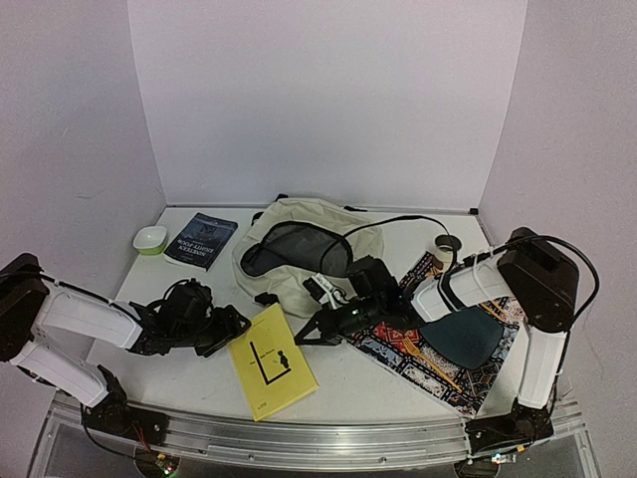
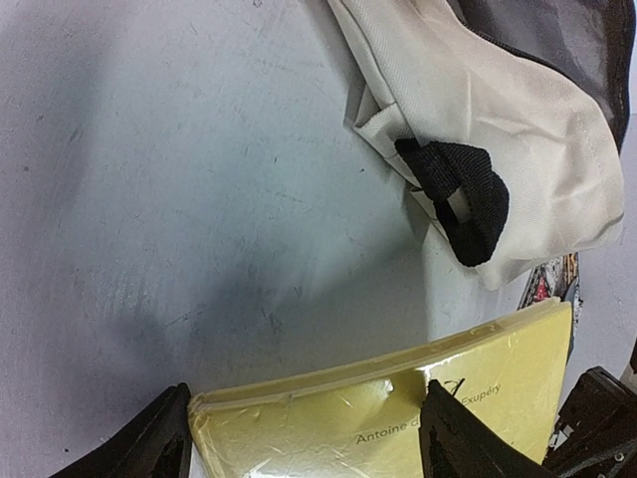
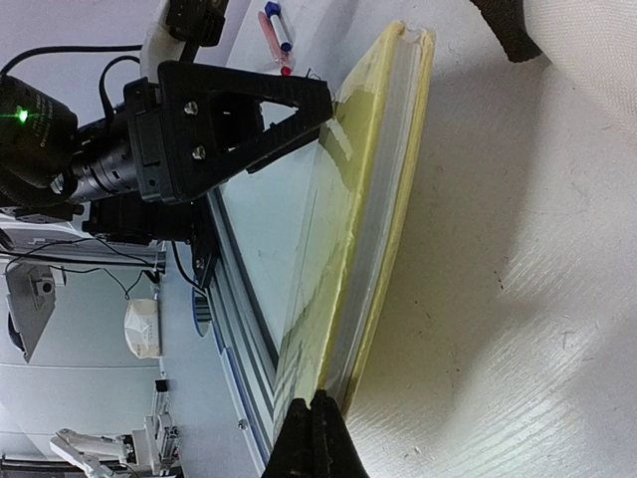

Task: Pack the student bag
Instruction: Adjust the book at the center of the board.

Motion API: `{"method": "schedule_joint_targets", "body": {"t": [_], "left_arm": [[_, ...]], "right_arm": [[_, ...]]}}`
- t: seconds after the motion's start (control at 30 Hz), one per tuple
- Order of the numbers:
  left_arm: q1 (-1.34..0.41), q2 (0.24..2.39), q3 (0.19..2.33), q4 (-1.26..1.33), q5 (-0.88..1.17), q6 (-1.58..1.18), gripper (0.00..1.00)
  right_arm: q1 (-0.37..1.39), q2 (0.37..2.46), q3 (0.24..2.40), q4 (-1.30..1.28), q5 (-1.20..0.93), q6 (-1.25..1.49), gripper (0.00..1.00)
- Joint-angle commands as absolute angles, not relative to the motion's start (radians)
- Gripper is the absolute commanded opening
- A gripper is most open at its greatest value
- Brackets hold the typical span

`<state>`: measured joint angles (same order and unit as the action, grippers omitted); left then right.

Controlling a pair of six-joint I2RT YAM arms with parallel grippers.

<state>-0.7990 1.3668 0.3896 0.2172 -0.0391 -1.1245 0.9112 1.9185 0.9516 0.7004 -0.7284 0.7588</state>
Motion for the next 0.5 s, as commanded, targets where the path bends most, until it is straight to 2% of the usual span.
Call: {"method": "schedule_joint_targets", "body": {"t": [0.0, 0.47], "left_arm": [[-0.833, 1.348, 0.388, 0.282, 0.071, -1.087, 0.8], [-0.836, 1.266, 0.347, 0.272, 0.021, -0.971, 0.87]], "right_arm": [[0.927, 1.942, 1.012, 0.803, -0.71, 0.764, 0.0], [0.928, 1.97, 1.022, 0.792, -0.689, 0.755, 0.0]]}}
